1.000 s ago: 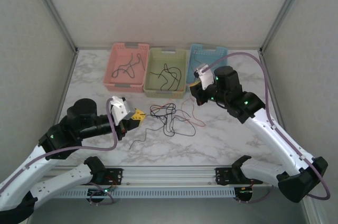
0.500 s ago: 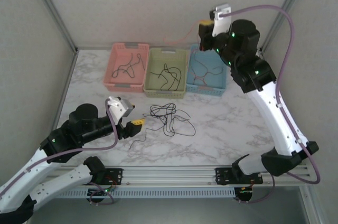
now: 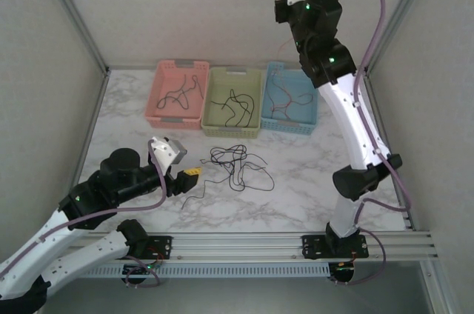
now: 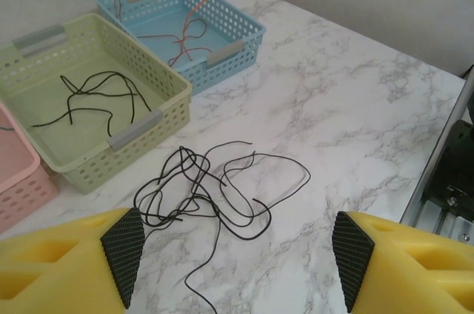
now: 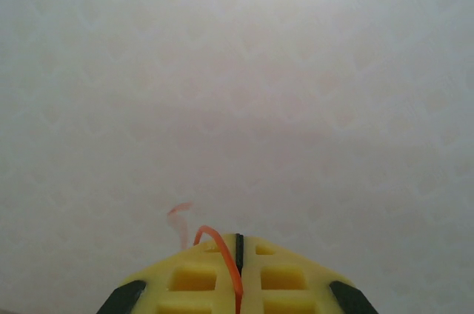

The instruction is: Untangle the cables

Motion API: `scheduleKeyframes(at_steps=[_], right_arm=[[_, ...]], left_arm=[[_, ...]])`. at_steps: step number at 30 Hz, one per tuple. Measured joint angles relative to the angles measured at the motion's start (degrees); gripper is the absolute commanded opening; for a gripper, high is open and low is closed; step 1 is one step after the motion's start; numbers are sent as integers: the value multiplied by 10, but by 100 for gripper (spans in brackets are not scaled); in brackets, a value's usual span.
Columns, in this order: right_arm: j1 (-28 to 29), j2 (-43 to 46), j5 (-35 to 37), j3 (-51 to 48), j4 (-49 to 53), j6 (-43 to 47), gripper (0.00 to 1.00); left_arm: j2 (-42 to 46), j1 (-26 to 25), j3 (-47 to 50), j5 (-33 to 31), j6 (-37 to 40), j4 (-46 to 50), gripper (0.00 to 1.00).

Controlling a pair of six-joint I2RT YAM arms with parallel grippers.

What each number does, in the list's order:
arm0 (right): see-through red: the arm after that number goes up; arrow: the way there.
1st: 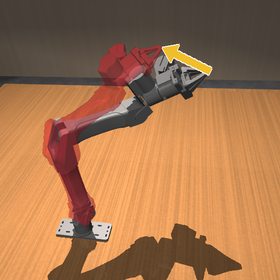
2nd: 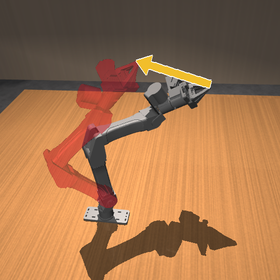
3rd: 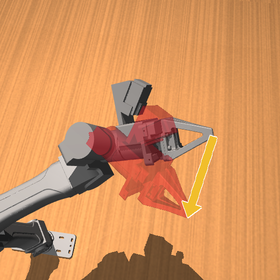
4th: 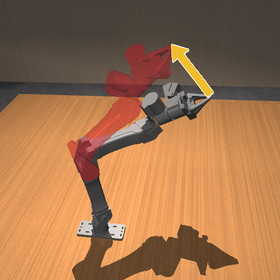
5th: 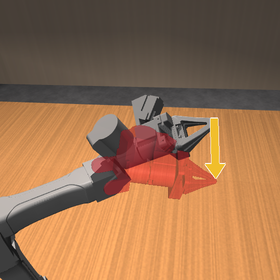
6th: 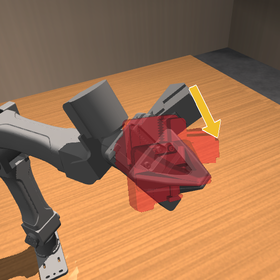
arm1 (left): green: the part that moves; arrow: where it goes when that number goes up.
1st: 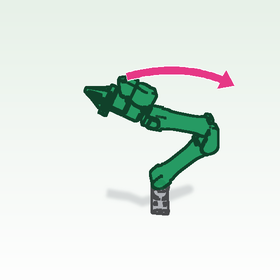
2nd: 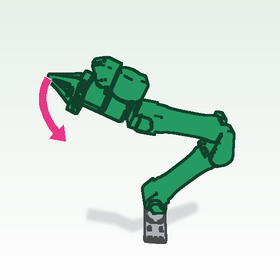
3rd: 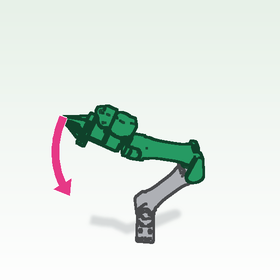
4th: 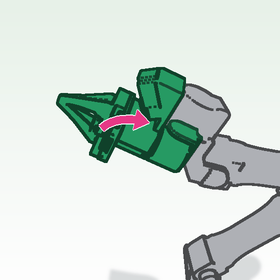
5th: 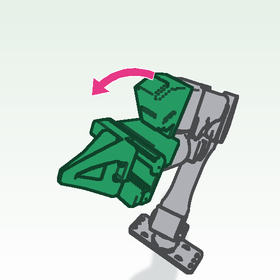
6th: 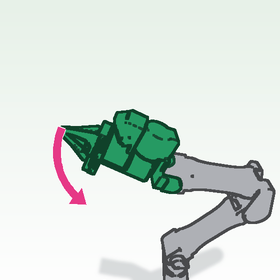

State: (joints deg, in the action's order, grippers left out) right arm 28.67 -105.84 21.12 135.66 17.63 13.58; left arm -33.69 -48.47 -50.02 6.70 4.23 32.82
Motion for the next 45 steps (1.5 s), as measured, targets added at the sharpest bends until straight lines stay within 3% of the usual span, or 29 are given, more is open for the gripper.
scheduleKeyframes(at_steps=[8, 16, 20, 24, 32, 39, 45], right_arm=[[-39, -24, 18, -3, 9, -3, 0], [-59, 14, 19, -267, -21, -67, 0], [-60, 27, 23, -420, -26, -114, 8], [-66, 27, 17, -513, -23, -167, 28], [-96, 27, -32, -503, 28, -235, 52], [-88, 78, -119, -472, 100, -257, 53], [-46, 250, -213, -564, 128, -285, 49]], left_arm=[[16, 0, 23, -11, 0, 0, 74], [23, 0, 27, -31, -12, 1, 81], [23, 0, 27, -56, -23, 2, 91], [26, 0, 27, -85, -37, 6, 100], [21, 0, -7, -199, -111, 44, 100], [10, 0, -27, -247, -205, 73, 100], [9, 0, 49, -233, -315, 63, 100]])
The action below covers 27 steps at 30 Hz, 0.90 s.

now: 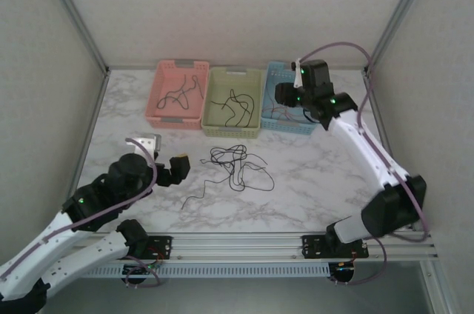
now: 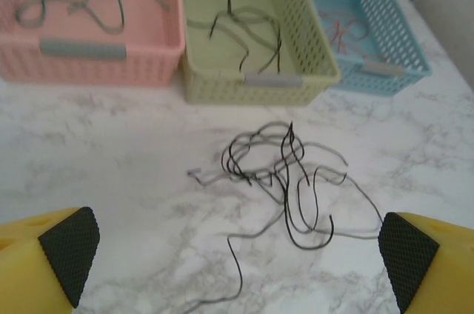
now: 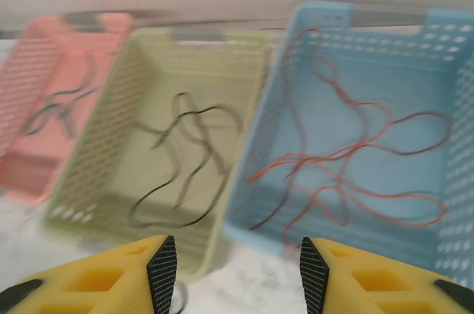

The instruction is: Untangle the cables

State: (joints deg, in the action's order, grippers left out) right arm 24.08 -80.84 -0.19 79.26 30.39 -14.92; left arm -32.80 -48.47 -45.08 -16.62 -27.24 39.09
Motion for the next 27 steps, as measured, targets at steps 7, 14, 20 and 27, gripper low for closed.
scheduleKeyframes(at_steps=[7, 14, 20, 27], right_arm=[[98, 102, -57, -166, 34, -45, 47], [118, 168, -54, -283, 48, -98, 47], [118, 185, -44, -284, 33, -115, 46], [118, 188, -40, -285, 32, -119, 46]], left_arm=[[-136, 0, 57, 81, -63, -45, 90], [-268, 0, 60, 119, -70, -85, 81], [-381, -1, 71, 147, -82, -111, 66], [-417, -3, 79, 162, -88, -127, 50]])
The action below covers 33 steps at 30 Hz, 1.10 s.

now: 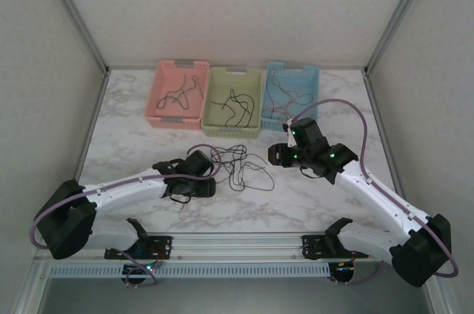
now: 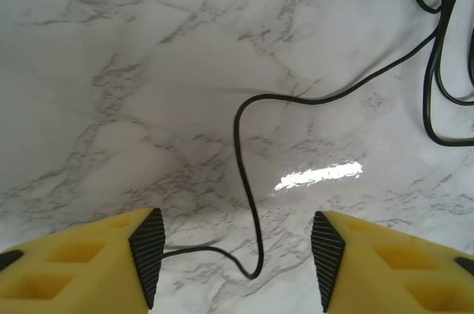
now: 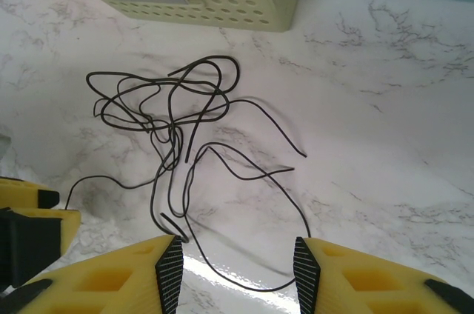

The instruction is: Untangle the cables

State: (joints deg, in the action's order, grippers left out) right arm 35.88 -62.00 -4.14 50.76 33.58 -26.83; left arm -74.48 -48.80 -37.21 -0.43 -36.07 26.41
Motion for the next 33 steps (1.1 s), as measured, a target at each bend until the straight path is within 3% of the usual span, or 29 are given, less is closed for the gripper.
scheduleKeyframes(at_steps=[5, 11, 17, 25, 33], right_arm=[[0, 9, 0, -8, -3, -1, 46], [0, 15, 0, -10, -4, -2, 46], [0, 16, 0, -13, -5, -2, 46], [0, 16, -20, -12, -29, 34, 46], [0, 10, -118, 18, -111, 98, 52]], left_arm=[[-27, -4, 0, 7, 2, -9, 36], [-26, -4, -9, 5, 11, 2, 1], [46, -5, -82, -14, 31, 85, 0], [159, -5, -324, -33, 77, 197, 0], [148, -5, -561, -19, 133, 284, 0]])
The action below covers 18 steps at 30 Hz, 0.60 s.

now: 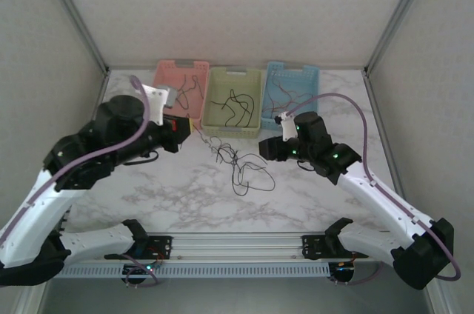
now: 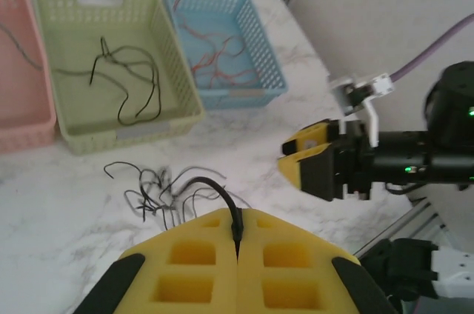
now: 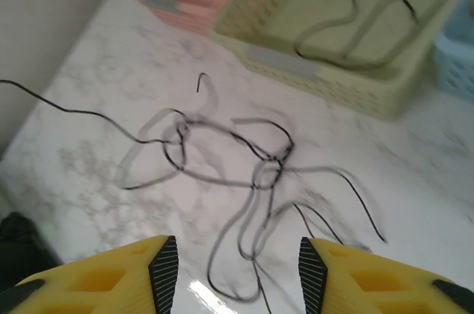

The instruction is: Untangle the cables

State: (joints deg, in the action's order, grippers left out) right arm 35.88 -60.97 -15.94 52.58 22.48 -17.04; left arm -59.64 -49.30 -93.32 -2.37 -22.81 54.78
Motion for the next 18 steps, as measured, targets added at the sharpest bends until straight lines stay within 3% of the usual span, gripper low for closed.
scheduleKeyframes(at_steps=[11, 18], right_arm=[[42, -40, -161, 26, -165, 99, 63], [103, -132, -209, 106, -206, 145, 64]], left_arm=[[-93, 0, -243, 49, 47, 68, 0], [-106, 0, -285, 62, 55, 82, 0]])
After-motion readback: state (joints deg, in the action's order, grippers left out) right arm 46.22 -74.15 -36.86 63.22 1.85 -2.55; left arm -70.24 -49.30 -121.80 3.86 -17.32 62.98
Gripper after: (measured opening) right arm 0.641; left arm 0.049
